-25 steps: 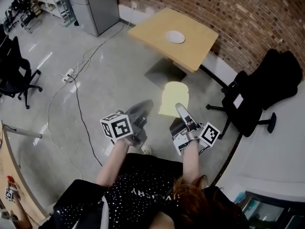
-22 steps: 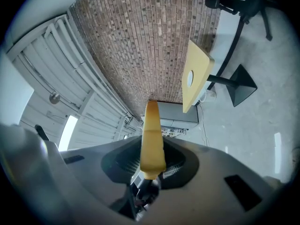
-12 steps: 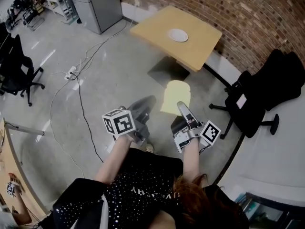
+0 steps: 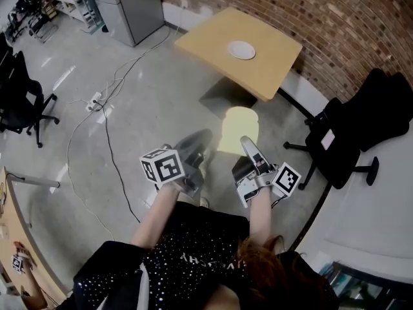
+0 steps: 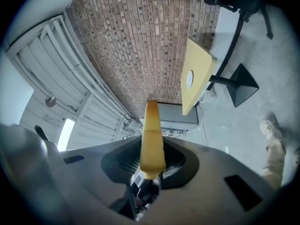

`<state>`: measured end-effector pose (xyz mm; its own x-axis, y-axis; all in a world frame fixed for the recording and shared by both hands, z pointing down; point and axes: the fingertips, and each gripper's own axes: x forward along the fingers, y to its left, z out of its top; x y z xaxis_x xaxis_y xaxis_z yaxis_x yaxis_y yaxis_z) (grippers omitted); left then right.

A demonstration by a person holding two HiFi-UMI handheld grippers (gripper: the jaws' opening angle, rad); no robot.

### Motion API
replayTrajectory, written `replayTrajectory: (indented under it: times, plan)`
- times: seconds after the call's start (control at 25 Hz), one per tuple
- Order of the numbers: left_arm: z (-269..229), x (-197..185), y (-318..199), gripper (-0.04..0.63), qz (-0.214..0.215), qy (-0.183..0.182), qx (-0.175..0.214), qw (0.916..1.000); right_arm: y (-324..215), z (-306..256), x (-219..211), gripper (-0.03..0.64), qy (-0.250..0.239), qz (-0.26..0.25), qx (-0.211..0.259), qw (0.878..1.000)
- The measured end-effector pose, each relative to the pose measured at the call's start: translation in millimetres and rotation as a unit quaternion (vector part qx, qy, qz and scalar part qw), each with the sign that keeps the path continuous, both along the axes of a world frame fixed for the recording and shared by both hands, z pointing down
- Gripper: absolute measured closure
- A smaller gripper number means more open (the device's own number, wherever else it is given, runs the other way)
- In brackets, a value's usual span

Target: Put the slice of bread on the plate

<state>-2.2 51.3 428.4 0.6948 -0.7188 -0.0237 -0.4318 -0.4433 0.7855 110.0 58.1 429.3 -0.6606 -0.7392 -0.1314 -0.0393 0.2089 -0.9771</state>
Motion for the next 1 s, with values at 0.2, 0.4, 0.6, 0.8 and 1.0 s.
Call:
replayTrajectory:
  times: [0.2, 0.4, 0.6, 0.8, 1.0]
  plan:
    - [2.3, 14.1, -33.7, 0.586, 0.016, 0.010, 0.004, 0.9998, -30.0, 5.2, 12.9, 0.522, -0.001, 0.015, -0.002, 1.000]
    - [3.6, 26.5, -73.5, 0.586, 0.030, 0.014, 0.000, 0.9995, -67.4, 4.6, 26.9, 0.522, -0.004, 0.031, -0.004, 0.999]
    - [1.7, 27.3, -118.5, 0.586, 0.037, 0.019, -0.003, 0.9991, -107.9, 5.4, 28.1, 0.522, 0.001, 0.038, -0.008, 0.999]
    - [-3.6, 27.6, -172.3, 0.586, 0.044, 0.019, -0.006, 0.9988, -160.3, 2.0, 25.5, 0.522, 0.001, 0.040, -0.014, 0.999]
    - [-8.9, 25.4, -230.0, 0.586, 0.047, 0.018, -0.009, 0.9987, -218.7, -3.0, 20.6, 0.522, -0.001, 0.038, -0.013, 0.999]
